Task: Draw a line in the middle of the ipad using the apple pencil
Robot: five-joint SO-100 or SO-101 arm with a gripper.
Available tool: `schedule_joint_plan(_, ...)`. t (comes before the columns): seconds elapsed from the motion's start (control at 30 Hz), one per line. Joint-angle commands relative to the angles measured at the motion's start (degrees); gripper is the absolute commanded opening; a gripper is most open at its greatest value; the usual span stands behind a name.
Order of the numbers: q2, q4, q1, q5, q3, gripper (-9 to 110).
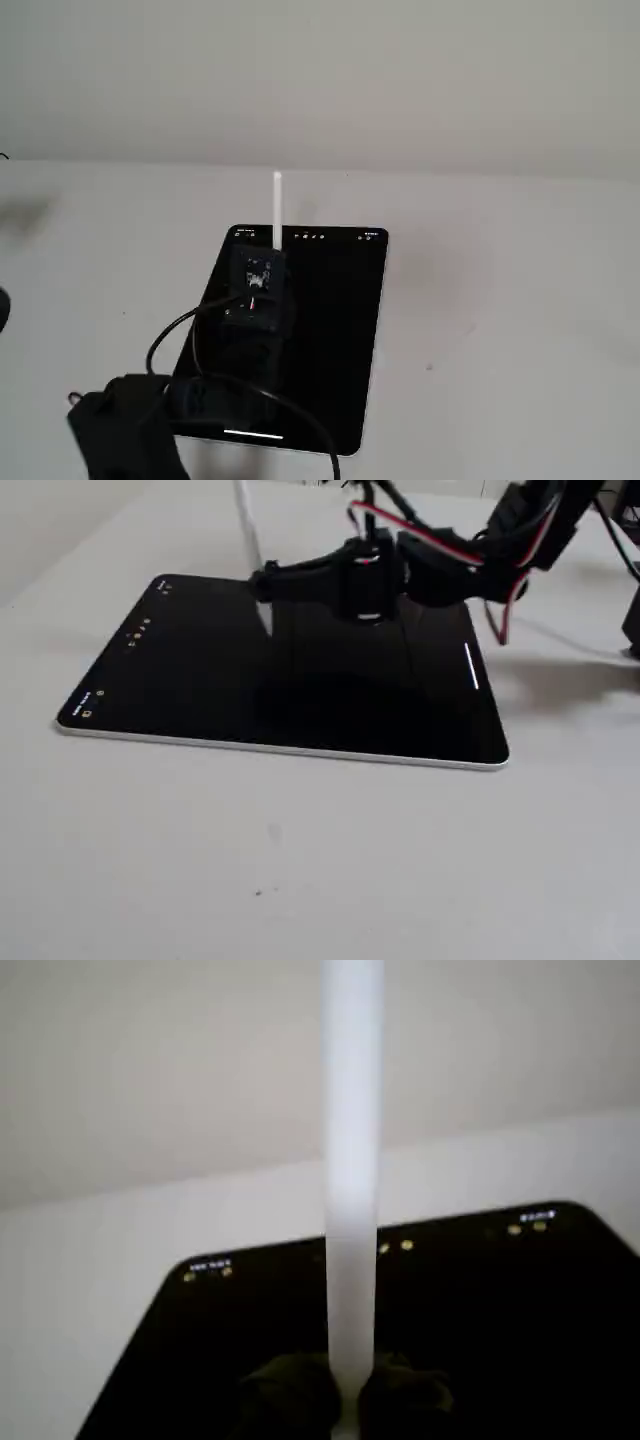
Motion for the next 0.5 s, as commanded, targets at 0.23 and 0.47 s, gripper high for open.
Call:
schedule_joint_plan(0.23, -4.66, -2.37, 1.58, -1.76, -8.35, 0)
schedule_joint_plan(0.47, -4.92, -2.55, 1.85, -2.90, -6.68, 0)
